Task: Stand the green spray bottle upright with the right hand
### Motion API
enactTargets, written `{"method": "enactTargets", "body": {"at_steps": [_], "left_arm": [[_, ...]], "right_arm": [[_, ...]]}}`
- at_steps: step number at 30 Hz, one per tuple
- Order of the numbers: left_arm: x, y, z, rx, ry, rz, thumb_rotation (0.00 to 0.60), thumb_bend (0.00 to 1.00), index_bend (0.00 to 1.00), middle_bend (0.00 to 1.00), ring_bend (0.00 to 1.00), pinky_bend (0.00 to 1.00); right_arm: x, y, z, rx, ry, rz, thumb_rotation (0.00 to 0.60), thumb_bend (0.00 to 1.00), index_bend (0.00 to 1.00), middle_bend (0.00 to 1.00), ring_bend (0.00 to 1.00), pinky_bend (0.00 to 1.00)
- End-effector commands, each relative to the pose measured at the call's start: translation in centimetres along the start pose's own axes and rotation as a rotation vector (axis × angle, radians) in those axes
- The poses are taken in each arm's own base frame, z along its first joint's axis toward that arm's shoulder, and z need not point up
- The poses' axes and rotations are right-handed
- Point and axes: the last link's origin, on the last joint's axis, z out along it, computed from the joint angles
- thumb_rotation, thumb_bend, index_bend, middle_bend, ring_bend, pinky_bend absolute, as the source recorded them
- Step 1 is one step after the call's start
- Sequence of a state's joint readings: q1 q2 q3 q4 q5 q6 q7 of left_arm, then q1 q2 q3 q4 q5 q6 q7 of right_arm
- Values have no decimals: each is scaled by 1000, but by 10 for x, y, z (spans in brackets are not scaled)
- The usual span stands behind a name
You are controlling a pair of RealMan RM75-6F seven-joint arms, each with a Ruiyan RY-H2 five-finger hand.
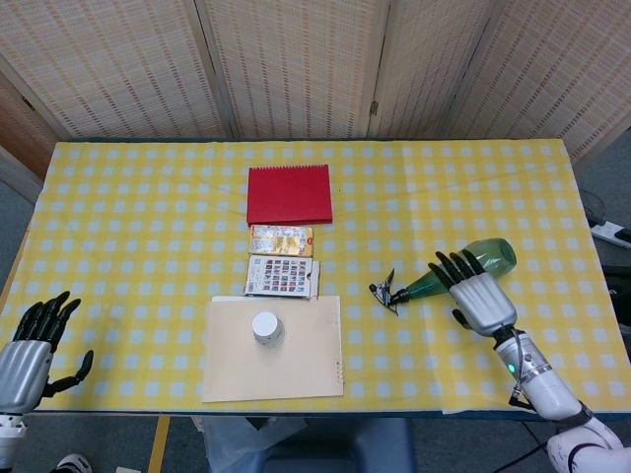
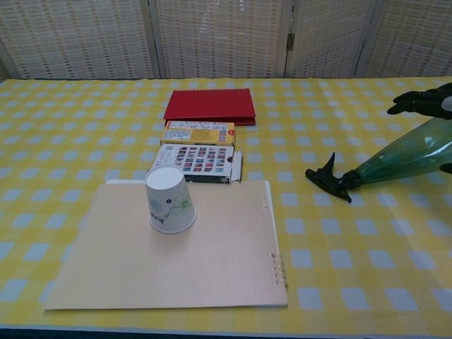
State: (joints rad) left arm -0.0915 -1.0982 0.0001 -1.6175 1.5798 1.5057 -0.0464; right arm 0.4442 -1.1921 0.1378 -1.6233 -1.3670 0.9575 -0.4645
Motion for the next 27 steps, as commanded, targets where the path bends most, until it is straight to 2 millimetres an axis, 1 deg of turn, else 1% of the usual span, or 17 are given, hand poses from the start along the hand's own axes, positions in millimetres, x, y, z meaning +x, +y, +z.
{"method": "enactTargets", "body": {"at_steps": [1,5,12,21,24,27], "left_arm": [[2,0,-1,-2,5,-4,333,485,0,17,21,0],[3,0,-2,-7,11,-10,330,485,0,17,21,0],[3,0,-2,-7,8,-11,330,485,0,17,21,0],[4,0,-3,-11,9,-17,333,485,0,25,21,0],[5,-1,-3,-10,14,-22,334,485,0,25,22,0],[4,-1,-3,-11,10,-22,331,485,0,25,22,0]], "right_arm": [[-4,-6,18,-2,-11,-32,600,377,0,0,0,0],[-14,-9,28,3,-39,-71,600,378,0,0,0,0],[-30,-13,39,-2,-89,-124,600,377,0,0,0,0],[-46,-19,54,-22,-70,-136,600,377,0,1,4,0],[-47,-19,57,-24,-40,-157,600,378,17,46,37,0],[-48,-20,60,-22,2,-178,600,377,111,179,126,11]]}}
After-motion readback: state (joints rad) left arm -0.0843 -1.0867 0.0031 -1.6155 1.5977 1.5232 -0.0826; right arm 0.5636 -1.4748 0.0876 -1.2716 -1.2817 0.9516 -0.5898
